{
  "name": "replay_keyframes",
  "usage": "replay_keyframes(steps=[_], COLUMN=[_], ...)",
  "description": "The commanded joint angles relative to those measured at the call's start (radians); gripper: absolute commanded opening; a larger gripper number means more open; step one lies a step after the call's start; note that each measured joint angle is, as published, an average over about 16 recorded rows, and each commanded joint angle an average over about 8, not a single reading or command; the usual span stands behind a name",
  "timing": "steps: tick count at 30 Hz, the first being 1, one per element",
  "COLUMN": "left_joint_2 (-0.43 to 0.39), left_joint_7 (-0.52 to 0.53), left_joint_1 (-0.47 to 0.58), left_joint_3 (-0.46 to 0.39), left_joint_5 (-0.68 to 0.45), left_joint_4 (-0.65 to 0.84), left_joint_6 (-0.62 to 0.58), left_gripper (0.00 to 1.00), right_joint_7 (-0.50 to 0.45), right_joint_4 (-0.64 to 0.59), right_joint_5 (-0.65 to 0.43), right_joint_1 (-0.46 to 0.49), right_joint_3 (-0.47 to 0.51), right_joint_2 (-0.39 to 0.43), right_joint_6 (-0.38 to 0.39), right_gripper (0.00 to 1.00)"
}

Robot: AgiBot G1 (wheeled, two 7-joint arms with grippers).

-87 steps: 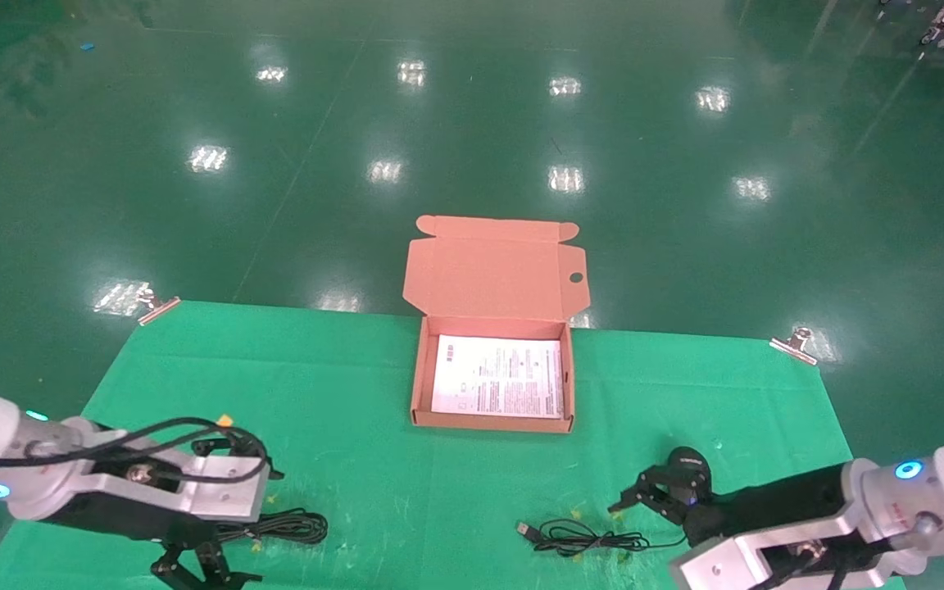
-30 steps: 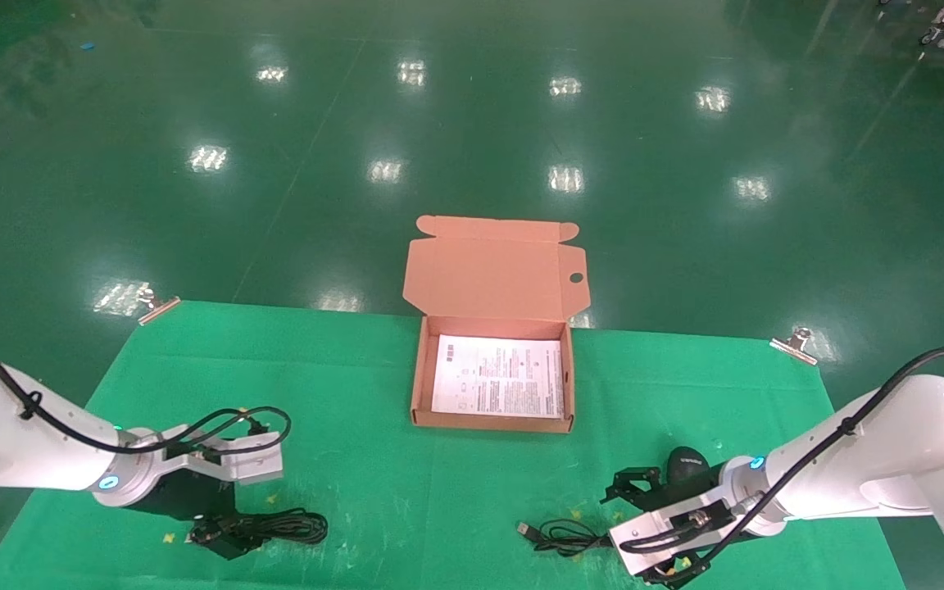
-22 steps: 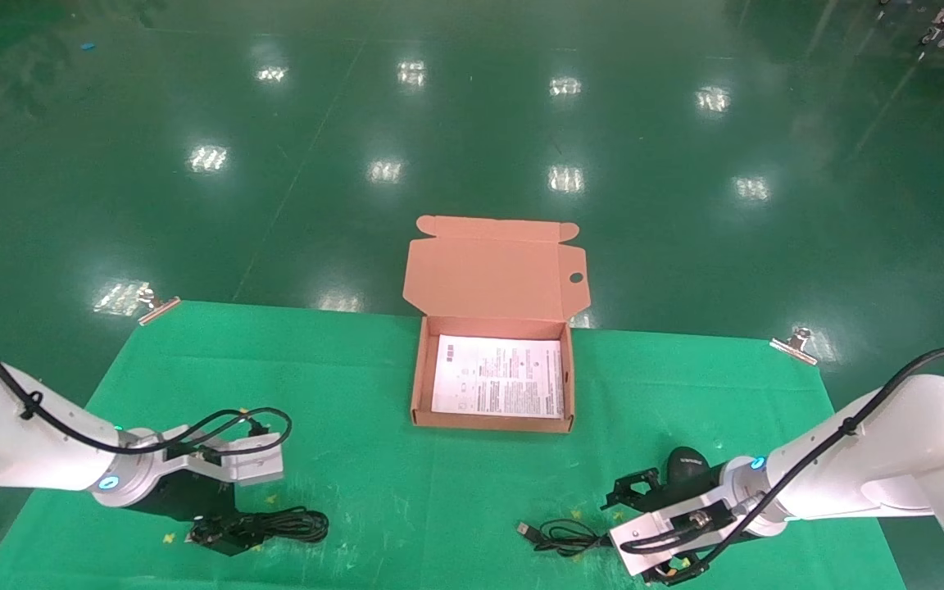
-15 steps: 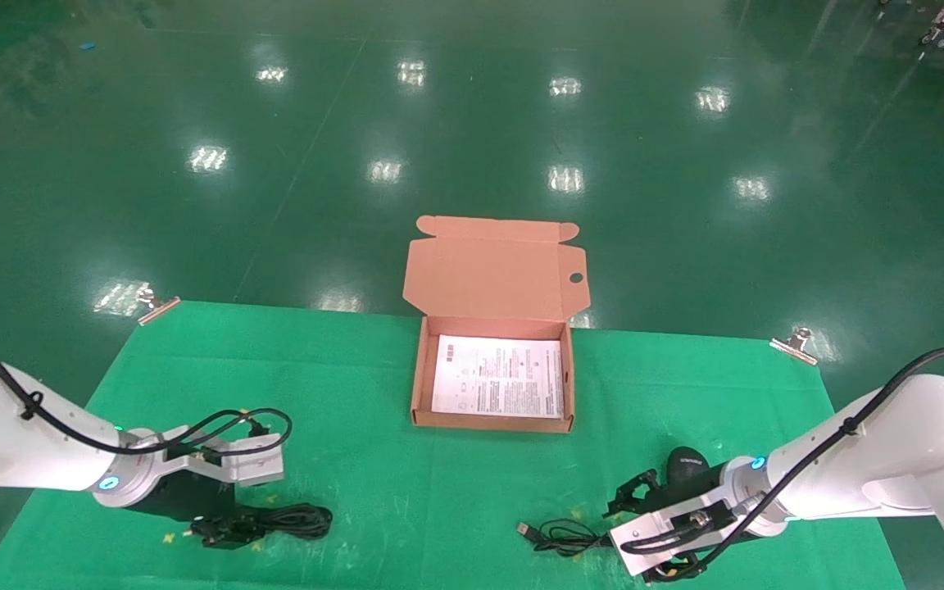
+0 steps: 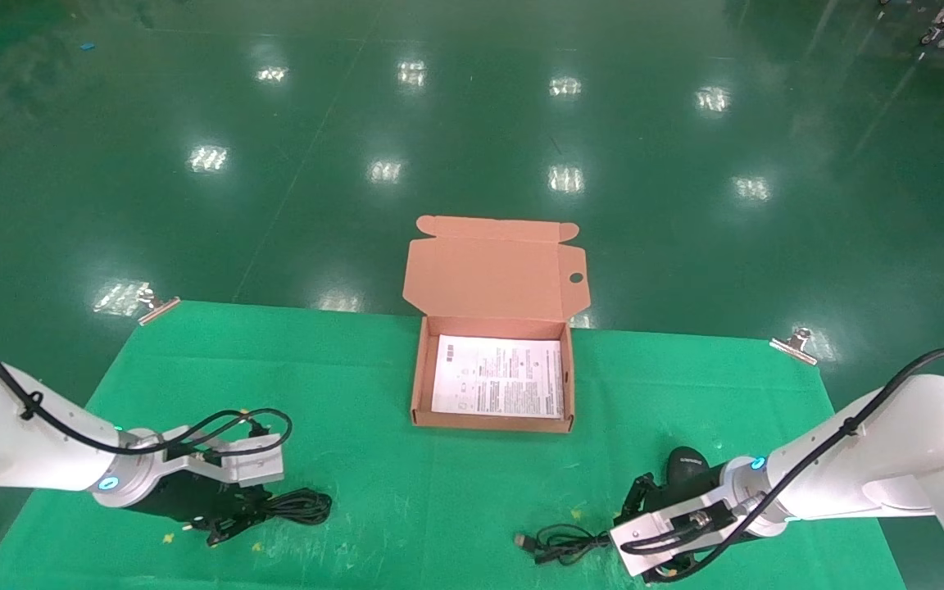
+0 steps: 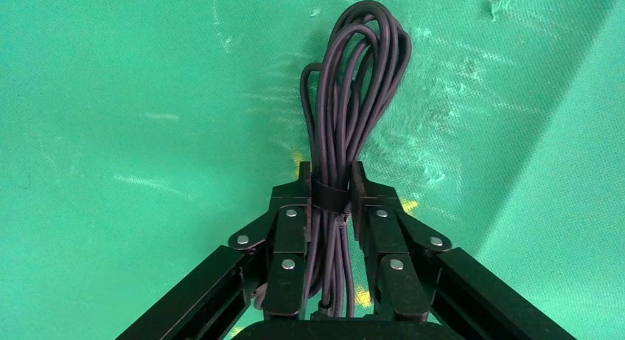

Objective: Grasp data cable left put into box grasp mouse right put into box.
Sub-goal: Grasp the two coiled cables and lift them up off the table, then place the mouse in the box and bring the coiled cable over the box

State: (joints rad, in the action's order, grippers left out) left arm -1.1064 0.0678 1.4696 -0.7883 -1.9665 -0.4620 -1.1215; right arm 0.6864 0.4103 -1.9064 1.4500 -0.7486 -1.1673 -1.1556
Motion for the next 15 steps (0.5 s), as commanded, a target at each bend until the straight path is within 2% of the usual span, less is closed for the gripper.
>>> replay_keyframes(steps=[1,10,15], left_joint_2=[0.0,0.002,0.03], left_joint_7=[0.0,-0.002,-0.019], left_joint_1=[0.0,0.002,0.026], left_joint_3=[0.0,0.0,0.007], left_joint_5=[0.0,0.0,0.005], left_joint_4=[0.0,-0.003,-0.042], left_joint_6=[0.0,0.0,-0.009], left_gripper=[0.0,0.0,0.0], right_joint_7=[0.0,-0.001,-0.013], right_joint_4=[0.0,0.0,-0.003], right_joint_5=[0.0,0.007,0.05], right_joint_1=[0.0,0.002,0.029], right_joint_3=[0.0,0.005,0.04], right_joint_2=[0.0,0.006,0.048], right_joint_6=[0.0,-0.002,-0.004], right_gripper=[0.0,0.0,0.0])
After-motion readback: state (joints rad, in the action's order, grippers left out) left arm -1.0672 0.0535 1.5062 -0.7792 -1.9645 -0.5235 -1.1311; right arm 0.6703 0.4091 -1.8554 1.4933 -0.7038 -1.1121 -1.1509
